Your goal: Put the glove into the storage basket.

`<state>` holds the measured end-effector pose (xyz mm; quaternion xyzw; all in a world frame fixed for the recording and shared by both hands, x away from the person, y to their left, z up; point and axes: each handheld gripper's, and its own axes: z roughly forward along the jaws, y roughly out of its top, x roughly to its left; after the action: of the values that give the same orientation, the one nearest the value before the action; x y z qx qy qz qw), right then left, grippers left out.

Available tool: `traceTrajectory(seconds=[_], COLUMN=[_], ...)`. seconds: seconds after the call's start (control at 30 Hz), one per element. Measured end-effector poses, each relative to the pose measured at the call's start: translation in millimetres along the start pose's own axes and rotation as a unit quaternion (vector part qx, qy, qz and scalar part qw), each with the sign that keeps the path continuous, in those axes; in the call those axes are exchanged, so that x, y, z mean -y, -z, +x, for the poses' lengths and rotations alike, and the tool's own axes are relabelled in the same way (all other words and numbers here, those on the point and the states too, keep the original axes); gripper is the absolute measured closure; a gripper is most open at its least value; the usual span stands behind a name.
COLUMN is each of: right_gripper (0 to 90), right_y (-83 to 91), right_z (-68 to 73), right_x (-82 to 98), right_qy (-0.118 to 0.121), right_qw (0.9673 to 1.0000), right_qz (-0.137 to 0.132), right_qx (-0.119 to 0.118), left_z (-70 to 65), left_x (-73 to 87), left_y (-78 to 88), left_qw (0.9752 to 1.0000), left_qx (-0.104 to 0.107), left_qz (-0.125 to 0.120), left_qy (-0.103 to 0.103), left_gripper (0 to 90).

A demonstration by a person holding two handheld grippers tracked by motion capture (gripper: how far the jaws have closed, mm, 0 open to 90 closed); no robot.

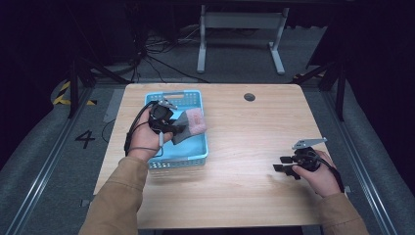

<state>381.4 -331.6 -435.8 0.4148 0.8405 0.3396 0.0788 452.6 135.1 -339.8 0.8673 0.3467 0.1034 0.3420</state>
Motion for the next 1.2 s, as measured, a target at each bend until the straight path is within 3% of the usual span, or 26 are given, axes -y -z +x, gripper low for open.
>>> traceTrajectory(seconds=[0.33,0.73,1.2], right_gripper=[47.8,47.3,47.3], right_y=[-0.9,-1.3,0.0], right_z=[-0.6,-0.9,-0.6], right_x=[1.0,2.6,7.4], right_qy=[0.001,0.002,0.003], right_qw=[1.0000,1.0000,1.0000], right_qz=[0.002,0.001,0.002], right_qx=[0.000,0.001,0.002], left_z=[22.4,30.3,37.7], left_x=[3.5,6.6,9.9], left_y=[-19.6,-36.2,-60.2], left_qw=[0.9995,0.9985,0.9951], left_qx=[-0.005,-0.004,0.009], left_qz=[0.029,0.054,0.098], left_qy=[0.012,0.005,-0.011], left_gripper=[66.4,66.3,65.9])
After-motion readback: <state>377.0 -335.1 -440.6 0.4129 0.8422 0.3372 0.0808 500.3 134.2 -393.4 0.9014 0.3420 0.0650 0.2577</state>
